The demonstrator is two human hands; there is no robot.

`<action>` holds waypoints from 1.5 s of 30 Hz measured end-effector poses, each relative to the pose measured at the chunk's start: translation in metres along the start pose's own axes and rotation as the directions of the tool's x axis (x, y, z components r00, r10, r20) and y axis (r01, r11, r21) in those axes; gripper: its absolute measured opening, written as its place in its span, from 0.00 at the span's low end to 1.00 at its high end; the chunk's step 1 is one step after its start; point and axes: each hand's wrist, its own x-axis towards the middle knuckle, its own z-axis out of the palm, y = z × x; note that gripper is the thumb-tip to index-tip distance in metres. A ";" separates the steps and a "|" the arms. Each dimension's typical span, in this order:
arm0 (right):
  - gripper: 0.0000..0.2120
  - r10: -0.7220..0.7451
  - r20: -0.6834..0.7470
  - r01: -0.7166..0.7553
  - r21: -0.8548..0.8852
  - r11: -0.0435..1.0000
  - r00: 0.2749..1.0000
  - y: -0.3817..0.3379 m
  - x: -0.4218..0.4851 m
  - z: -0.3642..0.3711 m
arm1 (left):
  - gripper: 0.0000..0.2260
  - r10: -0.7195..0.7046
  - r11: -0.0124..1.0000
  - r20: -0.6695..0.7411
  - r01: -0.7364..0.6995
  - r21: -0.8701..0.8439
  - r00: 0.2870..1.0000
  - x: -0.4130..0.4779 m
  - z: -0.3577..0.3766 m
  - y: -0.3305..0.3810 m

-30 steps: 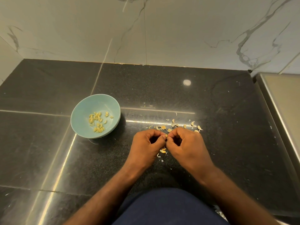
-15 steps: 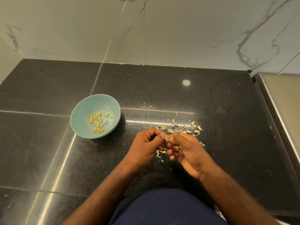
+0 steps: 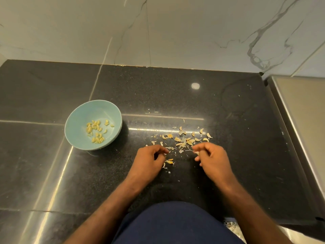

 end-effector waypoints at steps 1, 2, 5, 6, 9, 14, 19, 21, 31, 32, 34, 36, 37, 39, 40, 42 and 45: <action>0.14 0.003 -0.013 -0.003 0.015 1.000 1.000 0.001 0.005 -0.005 | 0.10 -0.006 1.000 0.003 0.006 -0.015 1.000 0.000 0.001 0.001; 0.13 0.020 0.038 -0.021 0.021 1.000 0.999 0.000 0.010 -0.008 | 0.11 -0.010 1.000 0.004 0.010 -0.027 1.000 0.000 0.002 0.002; 0.14 0.045 0.290 -0.048 0.005 0.999 0.956 -0.008 0.013 -0.007 | 0.10 -0.015 0.998 0.004 0.015 -0.059 1.000 0.002 0.006 0.005; 0.15 0.023 0.293 -0.026 0.007 1.000 0.956 -0.010 0.012 -0.005 | 0.09 -0.011 0.998 0.004 0.012 -0.061 1.000 0.002 0.006 0.006; 0.14 -0.050 0.254 0.034 0.065 0.997 0.966 -0.012 0.005 0.004 | 0.08 0.012 0.999 -0.005 -0.012 -0.042 1.000 0.003 0.008 0.005; 0.12 -0.049 -0.044 0.053 0.095 0.994 0.998 0.001 0.011 -0.004 | 0.09 0.012 0.997 -0.021 -0.013 -0.077 1.000 0.003 0.008 0.001; 0.04 -0.148 0.016 0.145 -0.326 0.934 0.989 0.009 0.024 -0.016 | 0.09 0.035 0.999 -0.039 -0.035 0.014 0.999 0.004 0.010 -0.003; 0.08 -0.157 0.072 0.173 -0.423 0.889 0.985 0.009 0.028 -0.012 | 0.05 0.047 0.999 -0.029 -0.047 0.008 0.998 0.004 0.010 -0.001; 0.02 -0.142 0.021 0.143 -0.232 0.962 0.990 -0.008 0.006 -0.005 | 0.10 0.117 0.992 -0.079 -0.119 -0.026 0.990 0.004 0.007 -0.001; 0.03 -0.160 0.021 0.162 -0.175 0.971 0.987 -0.012 0.000 -0.003 | 0.09 0.113 0.991 -0.059 -0.117 -0.068 0.992 0.003 0.008 0.000; 0.04 -0.205 0.060 0.210 -0.102 0.972 0.977 -0.021 -0.012 0.004 | 0.08 0.092 0.977 0.029 -0.084 -0.196 0.995 0.002 0.011 0.004; 0.06 -0.243 0.115 0.250 -0.054 0.967 0.963 -0.028 -0.020 0.013 | 0.06 0.078 0.949 0.120 -0.037 -0.314 0.990 0.001 0.014 0.007; 0.07 -0.254 0.136 0.261 -0.036 0.965 0.957 -0.030 -0.022 0.017 | 0.05 0.073 0.937 0.130 -0.024 -0.349 0.989 0.000 0.014 0.007; 0.09 -0.263 0.164 0.267 -0.005 0.964 0.951 -0.034 -0.023 0.022 | 0.04 0.043 0.924 0.106 0.001 -0.382 0.993 0.000 0.015 0.005; 0.11 -0.260 0.175 0.262 0.010 0.965 0.950 -0.033 -0.023 0.021 | 0.05 0.023 0.919 0.092 0.015 -0.395 0.995 0.000 0.015 0.003; 0.12 -0.230 0.155 0.227 0.038 0.973 0.961 -0.032 -0.021 0.016 | 0.05 -0.010 0.907 0.067 0.037 -0.420 0.998 0.002 0.013 -0.002; 0.07 -0.138 0.021 0.137 0.043 0.990 0.990 -0.029 -0.014 0.000 | 0.05 -0.026 0.892 0.053 0.047 -0.450 0.998 0.004 0.011 -0.006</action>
